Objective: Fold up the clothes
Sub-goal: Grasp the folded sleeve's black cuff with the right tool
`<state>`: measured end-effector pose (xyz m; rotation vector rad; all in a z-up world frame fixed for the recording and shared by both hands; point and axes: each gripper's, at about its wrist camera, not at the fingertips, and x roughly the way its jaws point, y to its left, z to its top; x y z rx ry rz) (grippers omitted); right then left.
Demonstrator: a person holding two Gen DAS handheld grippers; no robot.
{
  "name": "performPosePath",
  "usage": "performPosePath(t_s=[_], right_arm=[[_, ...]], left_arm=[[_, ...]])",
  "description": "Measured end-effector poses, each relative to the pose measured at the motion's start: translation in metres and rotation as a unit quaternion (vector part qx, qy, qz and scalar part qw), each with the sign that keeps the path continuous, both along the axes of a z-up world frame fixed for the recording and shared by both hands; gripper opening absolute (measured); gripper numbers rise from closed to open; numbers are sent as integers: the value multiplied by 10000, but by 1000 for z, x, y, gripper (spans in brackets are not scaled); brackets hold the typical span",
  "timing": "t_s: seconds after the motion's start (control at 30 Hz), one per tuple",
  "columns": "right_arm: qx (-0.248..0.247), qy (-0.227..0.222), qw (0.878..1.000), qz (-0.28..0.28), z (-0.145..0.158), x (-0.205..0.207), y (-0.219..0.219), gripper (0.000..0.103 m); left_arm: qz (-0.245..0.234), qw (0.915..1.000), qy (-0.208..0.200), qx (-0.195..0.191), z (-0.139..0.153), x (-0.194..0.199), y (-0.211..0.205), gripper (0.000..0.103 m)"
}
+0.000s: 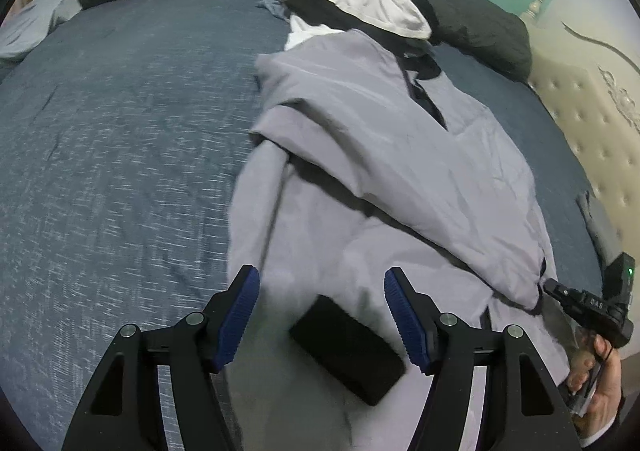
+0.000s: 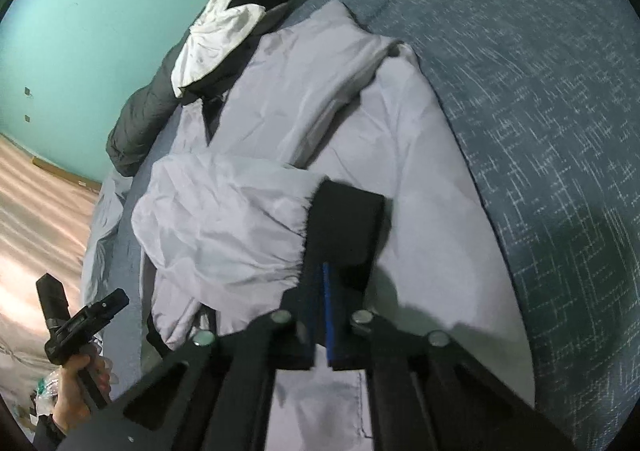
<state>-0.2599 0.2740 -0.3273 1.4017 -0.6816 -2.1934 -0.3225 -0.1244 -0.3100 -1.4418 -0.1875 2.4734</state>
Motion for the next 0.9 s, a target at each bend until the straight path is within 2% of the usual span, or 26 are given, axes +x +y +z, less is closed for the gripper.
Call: performPosePath(t_s=[0.2, 0.33, 0.43, 0.47, 0.5, 0.53, 0.57, 0.67, 0.73, 0.8, 0.9], right_arm=[[-270, 454, 9985, -157, 26, 8, 13, 0], [-390, 291, 9986, -207, 20, 4, 21, 0], [-375, -52, 9991, -206, 7, -2, 21, 8], [-369, -99, 9991, -176, 4, -3, 19, 19], [-347, -152, 9992, -147, 1, -4, 16, 43], [-304, -205, 9993, -121, -1, -5, 12, 51], [-277, -239, 9993, -94, -3, -6, 9, 52], [-104, -239, 9997, 28, -5, -7, -2, 52], [65, -211, 9997, 140, -6, -7, -10, 42], [179, -212, 9995, 150, -9, -6, -13, 25], [255, -227, 9993, 126, -12, -6, -13, 10]], left_arm=[[161, 9998, -42, -134, -5, -5, -13, 70], [286, 9993, -72, -248, -9, -10, -21, 70], [350, 9991, -45, -220, -8, -9, -24, 70], [347, 9991, -33, -232, -7, -9, -24, 70], [336, 9991, -25, -247, -7, -9, -23, 70], [325, 9991, -19, -254, -6, -9, -22, 71], [318, 9992, -14, -257, -5, -9, -21, 70], [286, 9993, -13, -247, -4, -10, -17, 71], [250, 9993, -29, -265, -5, -11, -13, 71], [218, 9994, -24, -263, -5, -12, -11, 71], [173, 9995, -13, -249, -5, -13, -9, 71]])
